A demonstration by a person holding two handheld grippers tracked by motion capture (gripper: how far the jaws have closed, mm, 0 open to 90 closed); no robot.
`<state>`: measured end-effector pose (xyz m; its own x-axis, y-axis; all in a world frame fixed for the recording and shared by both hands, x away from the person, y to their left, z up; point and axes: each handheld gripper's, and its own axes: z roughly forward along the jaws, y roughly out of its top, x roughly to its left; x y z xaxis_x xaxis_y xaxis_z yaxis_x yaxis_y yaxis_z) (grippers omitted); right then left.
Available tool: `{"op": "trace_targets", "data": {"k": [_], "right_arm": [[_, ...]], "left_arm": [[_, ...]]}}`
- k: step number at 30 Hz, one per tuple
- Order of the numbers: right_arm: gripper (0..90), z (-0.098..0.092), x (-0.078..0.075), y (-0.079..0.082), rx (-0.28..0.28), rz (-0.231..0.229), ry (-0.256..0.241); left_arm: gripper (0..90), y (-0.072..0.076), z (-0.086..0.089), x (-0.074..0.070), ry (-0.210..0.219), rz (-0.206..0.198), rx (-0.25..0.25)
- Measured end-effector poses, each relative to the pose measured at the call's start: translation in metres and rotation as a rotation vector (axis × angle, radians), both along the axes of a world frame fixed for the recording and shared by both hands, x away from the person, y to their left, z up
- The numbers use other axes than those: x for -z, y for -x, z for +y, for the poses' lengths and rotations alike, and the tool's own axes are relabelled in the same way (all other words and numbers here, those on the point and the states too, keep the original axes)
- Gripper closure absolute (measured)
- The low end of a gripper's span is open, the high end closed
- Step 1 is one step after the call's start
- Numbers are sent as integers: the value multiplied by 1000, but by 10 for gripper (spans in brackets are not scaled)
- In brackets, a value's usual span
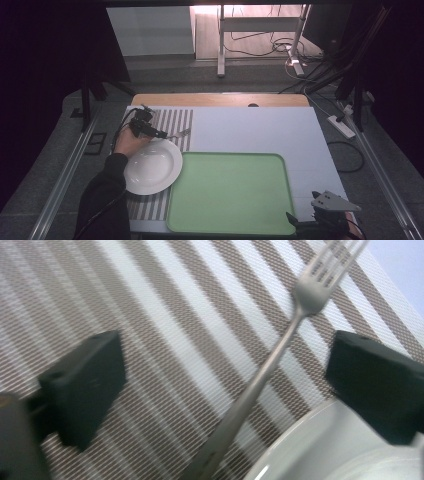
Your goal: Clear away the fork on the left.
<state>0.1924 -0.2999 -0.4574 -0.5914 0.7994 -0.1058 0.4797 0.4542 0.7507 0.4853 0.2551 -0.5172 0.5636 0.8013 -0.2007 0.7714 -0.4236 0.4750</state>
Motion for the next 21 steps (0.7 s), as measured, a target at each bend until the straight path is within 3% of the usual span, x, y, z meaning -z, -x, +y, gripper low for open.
{"op": "trace_targets", "data": {"k": [7, 10, 11, 14, 16, 17, 18, 19, 21], "right_arm": [[0, 0, 0, 0, -2, 0, 0], [0, 0, 0, 0, -3, 1, 2], [0, 0, 0, 0, -3, 0, 2], [0, 0, 0, 0, -4, 0, 0], [0, 0, 0, 1, -6, 0, 0], [0, 0, 0, 1, -6, 0, 0], [0, 0, 0, 1, -7, -1, 3], [0, 0, 0, 1, -7, -1, 3], [0, 0, 0, 1, -7, -1, 4]], "left_arm": [[5, -8, -20, 6, -88, 29, 5], [38, -10, -26, 8, -145, 31, -4], [56, -11, -29, 8, -187, 19, -5], [85, -10, -29, 8, -200, 9, 6], [180, -9, -26, 6, -191, -2, 15], [180, -8, -23, 5, -189, -9, 20], [276, -7, -21, 5, -184, -15, 22], [317, -6, -17, 4, -179, -23, 25], [366, -4, -10, 4, -167, -38, 24]]}}
